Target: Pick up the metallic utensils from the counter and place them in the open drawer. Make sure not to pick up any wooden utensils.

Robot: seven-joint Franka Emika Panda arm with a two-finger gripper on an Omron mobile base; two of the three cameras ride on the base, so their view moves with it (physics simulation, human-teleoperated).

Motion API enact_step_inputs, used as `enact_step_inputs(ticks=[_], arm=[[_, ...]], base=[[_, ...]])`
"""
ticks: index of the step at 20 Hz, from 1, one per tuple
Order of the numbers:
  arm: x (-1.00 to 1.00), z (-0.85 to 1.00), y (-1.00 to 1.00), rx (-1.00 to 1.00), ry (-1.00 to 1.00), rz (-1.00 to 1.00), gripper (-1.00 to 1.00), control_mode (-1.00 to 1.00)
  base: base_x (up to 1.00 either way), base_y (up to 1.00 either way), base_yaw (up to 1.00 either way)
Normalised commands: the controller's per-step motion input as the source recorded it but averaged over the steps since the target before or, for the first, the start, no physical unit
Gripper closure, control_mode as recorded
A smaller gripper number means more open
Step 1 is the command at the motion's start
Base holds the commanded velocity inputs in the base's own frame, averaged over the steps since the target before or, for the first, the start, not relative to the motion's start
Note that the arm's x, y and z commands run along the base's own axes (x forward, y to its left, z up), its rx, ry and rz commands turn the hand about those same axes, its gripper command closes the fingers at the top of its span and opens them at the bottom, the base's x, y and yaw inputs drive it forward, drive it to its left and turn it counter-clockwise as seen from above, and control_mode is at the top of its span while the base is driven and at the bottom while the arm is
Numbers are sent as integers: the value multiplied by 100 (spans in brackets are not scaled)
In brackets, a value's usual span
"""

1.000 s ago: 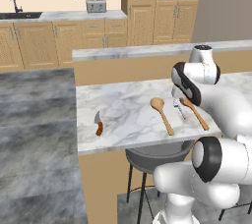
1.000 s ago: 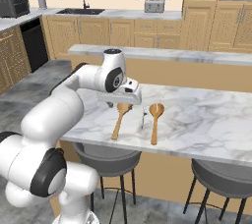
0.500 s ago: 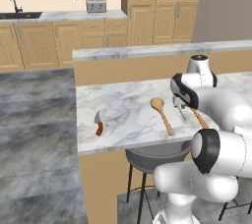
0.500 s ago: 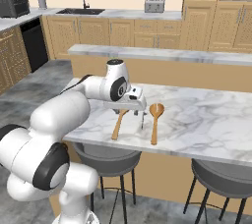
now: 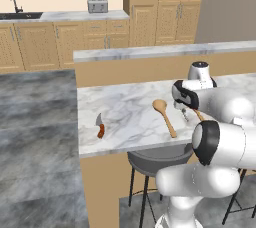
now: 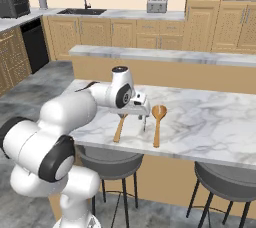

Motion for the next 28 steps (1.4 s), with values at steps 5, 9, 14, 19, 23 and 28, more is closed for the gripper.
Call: enact_step_inputs(ticks=[5,9,14,19,23,28], arm=[[34,-10,-6,1,0,1,-100,-100],[13,-1,-21,3,0,3,-100,-100],[15,-19,0,0,0,4,-100,-100],[19,-23,0,1,0,6,-100,-100],[7,-27,-3,2,0,4,-100,-100],[6,-28,-9,1,-1,2,-100,-100]], base=[[0,0,0],[0,0,0],[0,0,0],[0,0,0],[0,0,0],[0,0,0]])
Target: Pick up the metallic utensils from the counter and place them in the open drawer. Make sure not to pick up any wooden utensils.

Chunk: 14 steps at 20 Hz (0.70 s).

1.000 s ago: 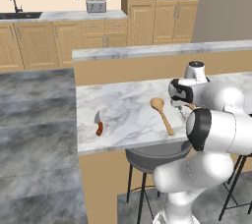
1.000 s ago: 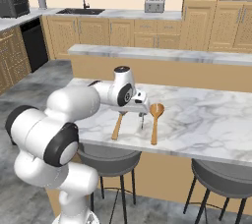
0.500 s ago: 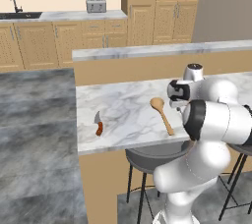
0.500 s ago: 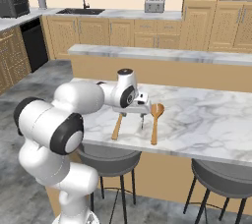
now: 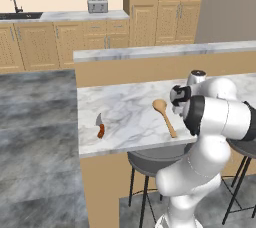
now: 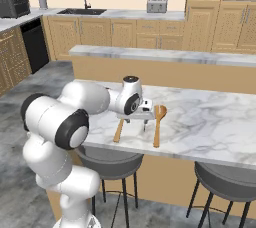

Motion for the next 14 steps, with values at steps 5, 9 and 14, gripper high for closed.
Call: enact_step_inputs(ticks=[5,9,14], arm=[[11,-15,0,0,-1,3,-100,-100],[6,-8,0,0,-6,2,-100,-100],[24,-11,-8,0,-2,0,-100,-100]], base=[[0,0,0],[0,0,0],[0,0,0]])
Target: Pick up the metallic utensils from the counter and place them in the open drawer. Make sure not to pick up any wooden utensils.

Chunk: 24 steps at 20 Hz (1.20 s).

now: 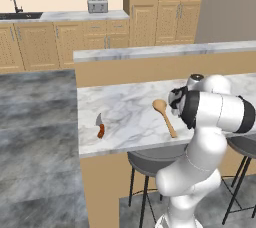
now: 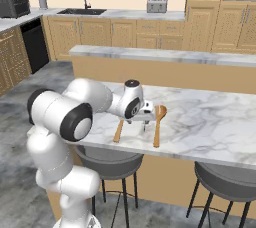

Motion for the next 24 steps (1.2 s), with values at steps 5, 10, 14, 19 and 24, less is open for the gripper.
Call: enact_step_inputs(ticks=[5,10,14,19,24], arm=[[29,-18,-16,3,0,0,-100,-100],[24,-13,-16,5,0,0,-100,-100],[19,-10,-3,1,0,0,-100,-100],[4,-9,0,0,0,0,-100,-100],[3,-18,0,0,0,0,-100,-100]], base=[[0,0,0],[0,0,0],[0,0,0],[0,0,0],[0,0,0]])
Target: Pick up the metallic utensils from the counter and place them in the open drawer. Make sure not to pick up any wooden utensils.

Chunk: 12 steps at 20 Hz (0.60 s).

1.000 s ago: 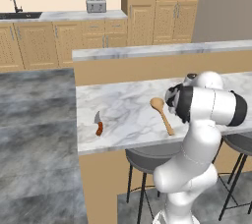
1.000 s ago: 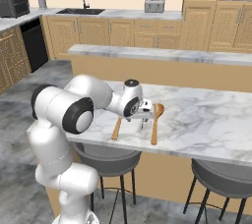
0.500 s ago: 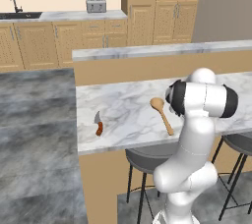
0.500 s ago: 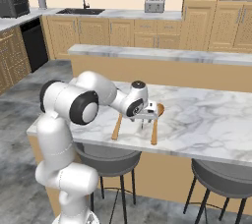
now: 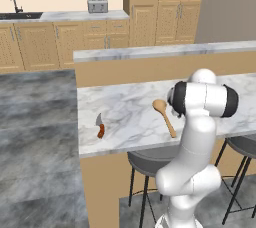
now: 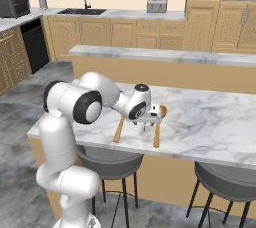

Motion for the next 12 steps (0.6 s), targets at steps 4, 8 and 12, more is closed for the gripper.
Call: enact_step_inputs(ticks=[4,8,12], arm=[[9,-27,0,0,0,0,-100,-100],[6,-30,0,0,0,0,-100,-100],[6,-19,0,0,0,0,-100,-100]], base=[[0,0,0],[0,0,0],[0,0,0]])
